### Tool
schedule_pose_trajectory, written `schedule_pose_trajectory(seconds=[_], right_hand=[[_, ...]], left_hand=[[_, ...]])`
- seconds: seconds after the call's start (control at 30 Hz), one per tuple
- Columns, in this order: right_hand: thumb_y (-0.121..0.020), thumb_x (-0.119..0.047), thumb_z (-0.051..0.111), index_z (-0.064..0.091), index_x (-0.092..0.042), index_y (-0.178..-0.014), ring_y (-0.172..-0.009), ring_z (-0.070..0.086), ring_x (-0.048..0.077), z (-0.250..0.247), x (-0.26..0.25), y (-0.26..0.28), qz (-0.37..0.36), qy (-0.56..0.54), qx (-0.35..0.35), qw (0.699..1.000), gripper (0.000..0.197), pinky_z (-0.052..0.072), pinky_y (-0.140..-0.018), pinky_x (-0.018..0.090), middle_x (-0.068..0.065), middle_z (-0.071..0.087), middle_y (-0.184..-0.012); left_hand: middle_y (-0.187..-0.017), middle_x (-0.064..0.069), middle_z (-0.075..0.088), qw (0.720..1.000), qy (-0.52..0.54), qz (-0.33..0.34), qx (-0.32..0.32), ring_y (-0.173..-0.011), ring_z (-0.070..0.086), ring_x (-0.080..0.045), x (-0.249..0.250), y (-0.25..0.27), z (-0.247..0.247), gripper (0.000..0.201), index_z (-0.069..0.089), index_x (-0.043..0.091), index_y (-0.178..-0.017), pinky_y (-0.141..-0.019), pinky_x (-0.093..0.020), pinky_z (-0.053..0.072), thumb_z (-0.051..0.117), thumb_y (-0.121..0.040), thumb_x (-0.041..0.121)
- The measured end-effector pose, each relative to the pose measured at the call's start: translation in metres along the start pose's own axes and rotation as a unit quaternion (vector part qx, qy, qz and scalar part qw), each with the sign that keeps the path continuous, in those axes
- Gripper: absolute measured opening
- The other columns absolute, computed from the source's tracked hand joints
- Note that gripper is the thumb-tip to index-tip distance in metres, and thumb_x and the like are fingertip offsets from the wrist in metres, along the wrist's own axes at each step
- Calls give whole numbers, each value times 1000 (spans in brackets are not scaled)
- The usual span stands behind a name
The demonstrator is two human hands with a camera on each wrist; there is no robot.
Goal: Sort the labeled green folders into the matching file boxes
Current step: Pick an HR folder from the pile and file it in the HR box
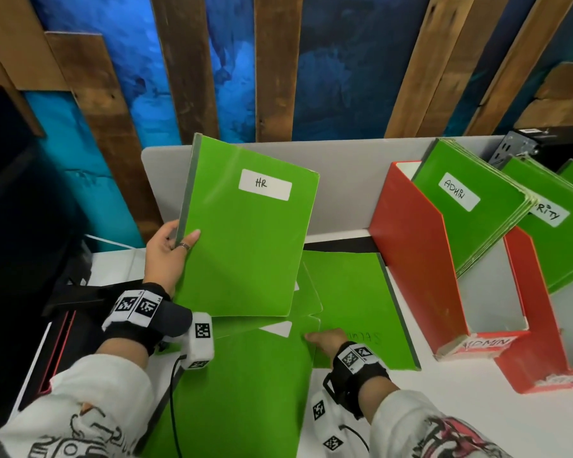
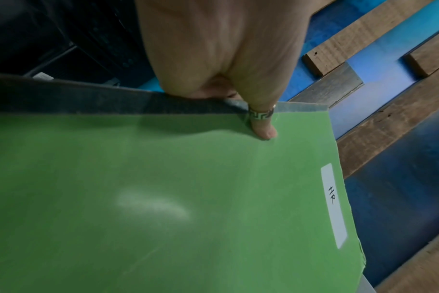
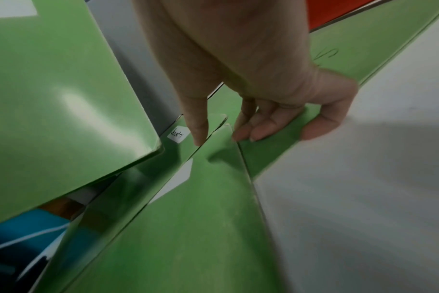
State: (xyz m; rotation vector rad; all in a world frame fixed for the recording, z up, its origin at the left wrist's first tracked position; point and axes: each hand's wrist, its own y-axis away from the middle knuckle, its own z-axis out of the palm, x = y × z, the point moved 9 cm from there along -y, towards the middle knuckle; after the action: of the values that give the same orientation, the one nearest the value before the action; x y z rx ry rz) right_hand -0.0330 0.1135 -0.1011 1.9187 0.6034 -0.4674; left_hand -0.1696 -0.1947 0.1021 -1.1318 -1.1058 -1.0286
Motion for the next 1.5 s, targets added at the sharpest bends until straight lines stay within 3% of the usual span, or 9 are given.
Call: schedule_pose_trajectory(seconds=[0.17, 0.5, 0.73, 0.87, 1.0, 1.1, 1.17, 1.3, 1.5], right_hand=[[-64, -24, 84, 37, -15, -131, -131, 31, 32, -15, -23, 2, -111, 96, 125, 981, 83, 32, -109, 40, 10, 36, -137], [-61, -22, 86, 35, -16, -122, -129, 36, 33, -3, -35, -1, -96, 242, 77, 962, 80, 38, -104, 42, 11, 42, -132], [-68, -5, 80, 38, -11, -121, -118, 50, 29, -3, -27, -5, -88, 168, 0, 982, 68, 46, -99, 36, 11, 48, -129], [-72, -1, 75, 43, -14, -122, -116, 53, 26, -25, -13, -3, -99, 204, -29, 973, 61, 47, -98, 35, 8, 50, -130], [-79, 3, 67, 46, -16, -118, -69, 55, 16, -63, 12, 1, -76, 253, -69, 962, 48, 47, -56, 24, 11, 55, -123], [-84, 2, 61, 42, -22, -108, -56, 48, 12, -89, 27, 7, -51, 273, -79, 957, 39, 45, -44, 18, 0, 50, -93], [-86, 3, 57, 41, -25, -102, -66, 54, 14, -105, 33, 12, -47, 267, -80, 959, 36, 52, -52, 24, -2, 48, -91], [-83, 13, 53, 46, -24, -105, -94, 61, 30, -128, 42, 21, -52, 195, -91, 975, 44, 52, -85, 55, 10, 54, -114], [-89, 8, 50, 48, -23, -117, -88, 61, 22, -152, 31, 39, -92, 118, -97, 984, 42, 56, -75, 44, 9, 54, -121]], left_hand=[[-68, 18, 72, 1000, -6, -4, 3, -61, 64, 5, -3, -2, -5, 22, 60, 26, -88, -62, -14, 55, 60, -87, 4], [-67, 19, 72, 1000, -13, -9, 1, -60, 65, 6, -11, 0, -9, 20, 59, 25, -88, -55, -10, 51, 60, -88, 5], [-85, 3, 67, 1000, -10, -6, -1, -65, 64, 5, -15, -1, -5, 20, 59, 26, -88, -62, -13, 53, 59, -88, 5], [-80, 6, 69, 1000, 6, -5, -3, -63, 65, 5, -13, 0, 3, 20, 59, 24, -89, -62, -13, 54, 59, -88, 4], [-83, 7, 69, 1000, 9, -3, -3, -64, 65, 6, -11, 2, 11, 21, 59, 26, -89, -63, -12, 54, 58, -89, 5], [-85, 7, 67, 1000, 7, 1, -2, -64, 65, 7, -10, 5, 16, 22, 59, 28, -90, -64, -11, 54, 58, -89, 6], [-84, 9, 66, 1000, 4, 4, 3, -64, 65, 8, -7, 6, 19, 23, 59, 29, -90, -64, -10, 53, 58, -89, 6], [-65, 19, 70, 1000, 0, 1, 14, -61, 64, 9, -1, 7, 21, 23, 57, 27, -87, -58, -8, 51, 57, -90, 5], [-82, 6, 65, 1000, -3, 9, 24, -61, 63, 9, 6, 6, 25, 22, 56, 28, -85, -63, -15, 54, 55, -91, 7]])
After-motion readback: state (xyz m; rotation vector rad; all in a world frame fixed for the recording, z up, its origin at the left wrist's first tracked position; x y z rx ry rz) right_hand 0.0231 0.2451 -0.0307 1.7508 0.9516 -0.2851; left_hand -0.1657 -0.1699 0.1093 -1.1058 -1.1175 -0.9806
